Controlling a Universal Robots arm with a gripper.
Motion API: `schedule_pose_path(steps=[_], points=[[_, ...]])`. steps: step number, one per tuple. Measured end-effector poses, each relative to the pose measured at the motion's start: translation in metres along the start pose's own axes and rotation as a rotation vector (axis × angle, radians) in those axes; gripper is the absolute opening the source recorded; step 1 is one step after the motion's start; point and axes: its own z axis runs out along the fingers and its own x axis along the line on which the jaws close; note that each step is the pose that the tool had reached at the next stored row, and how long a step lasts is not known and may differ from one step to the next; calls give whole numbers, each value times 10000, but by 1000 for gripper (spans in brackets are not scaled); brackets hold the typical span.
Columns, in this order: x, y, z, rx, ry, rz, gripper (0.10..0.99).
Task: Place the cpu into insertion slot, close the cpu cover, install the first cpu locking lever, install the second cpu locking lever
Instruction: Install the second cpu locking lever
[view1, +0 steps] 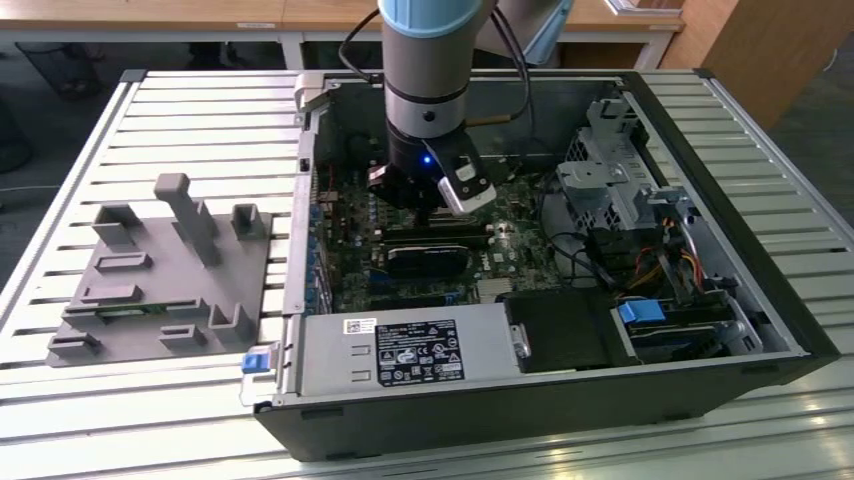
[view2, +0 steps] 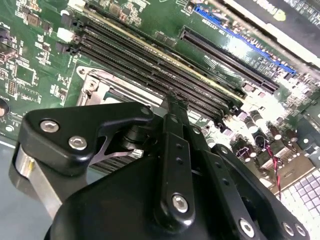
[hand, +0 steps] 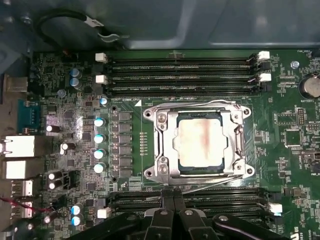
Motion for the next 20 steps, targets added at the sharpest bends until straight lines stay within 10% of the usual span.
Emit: schedule_pose_path(steps=[8,20], points=[[37,-10,44,-364,-19,-106,122],[84,-62,88,-603,-90,-113,122]])
